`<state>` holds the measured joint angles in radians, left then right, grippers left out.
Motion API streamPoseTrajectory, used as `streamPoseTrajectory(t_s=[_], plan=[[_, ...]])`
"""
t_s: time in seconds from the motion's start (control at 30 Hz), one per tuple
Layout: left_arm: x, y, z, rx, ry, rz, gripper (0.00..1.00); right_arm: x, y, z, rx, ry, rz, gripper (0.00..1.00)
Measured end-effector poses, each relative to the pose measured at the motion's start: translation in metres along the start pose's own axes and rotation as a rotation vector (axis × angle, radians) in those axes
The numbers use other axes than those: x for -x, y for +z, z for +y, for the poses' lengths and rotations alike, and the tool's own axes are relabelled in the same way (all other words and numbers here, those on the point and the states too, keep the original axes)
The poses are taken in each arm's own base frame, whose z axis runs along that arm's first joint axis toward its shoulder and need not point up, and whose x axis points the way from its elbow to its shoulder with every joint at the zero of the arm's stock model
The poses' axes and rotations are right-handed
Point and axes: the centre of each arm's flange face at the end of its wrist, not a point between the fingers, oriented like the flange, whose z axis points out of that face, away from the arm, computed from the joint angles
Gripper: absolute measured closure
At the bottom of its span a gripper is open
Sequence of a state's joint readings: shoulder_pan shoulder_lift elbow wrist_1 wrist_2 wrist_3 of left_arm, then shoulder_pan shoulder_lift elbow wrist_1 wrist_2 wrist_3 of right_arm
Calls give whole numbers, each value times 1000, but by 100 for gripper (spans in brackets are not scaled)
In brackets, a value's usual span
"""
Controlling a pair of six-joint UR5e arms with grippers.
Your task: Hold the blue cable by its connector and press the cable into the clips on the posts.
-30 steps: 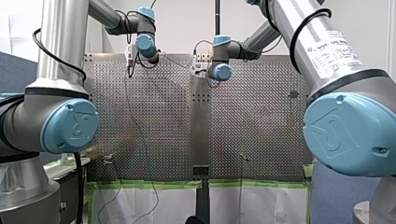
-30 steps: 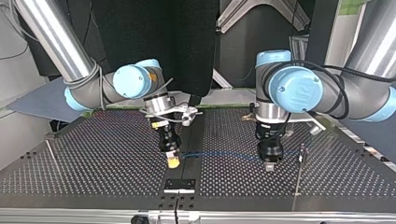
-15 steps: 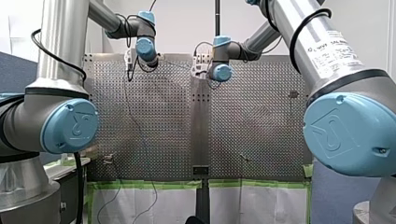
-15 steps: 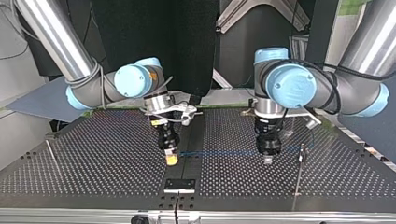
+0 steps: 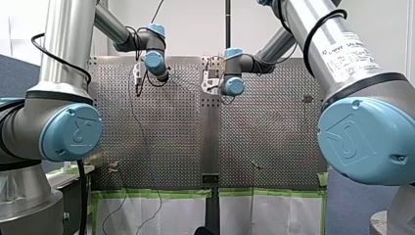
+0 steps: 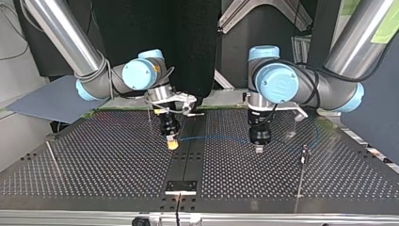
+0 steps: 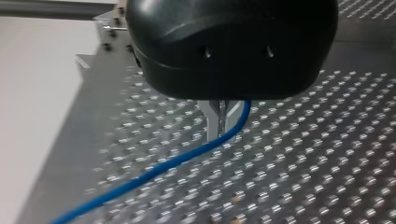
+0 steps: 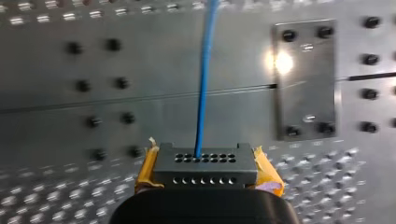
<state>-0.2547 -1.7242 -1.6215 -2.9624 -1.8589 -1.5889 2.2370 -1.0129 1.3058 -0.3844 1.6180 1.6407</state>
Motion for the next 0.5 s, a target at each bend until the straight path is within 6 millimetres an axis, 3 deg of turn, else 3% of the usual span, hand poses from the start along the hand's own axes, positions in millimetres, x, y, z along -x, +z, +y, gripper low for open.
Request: streamPoseTrajectory(t_s=[0.5], plan=[[-66, -19, -19, -18, -1, 27, 100, 47, -25, 8, 27, -3, -46, 100]])
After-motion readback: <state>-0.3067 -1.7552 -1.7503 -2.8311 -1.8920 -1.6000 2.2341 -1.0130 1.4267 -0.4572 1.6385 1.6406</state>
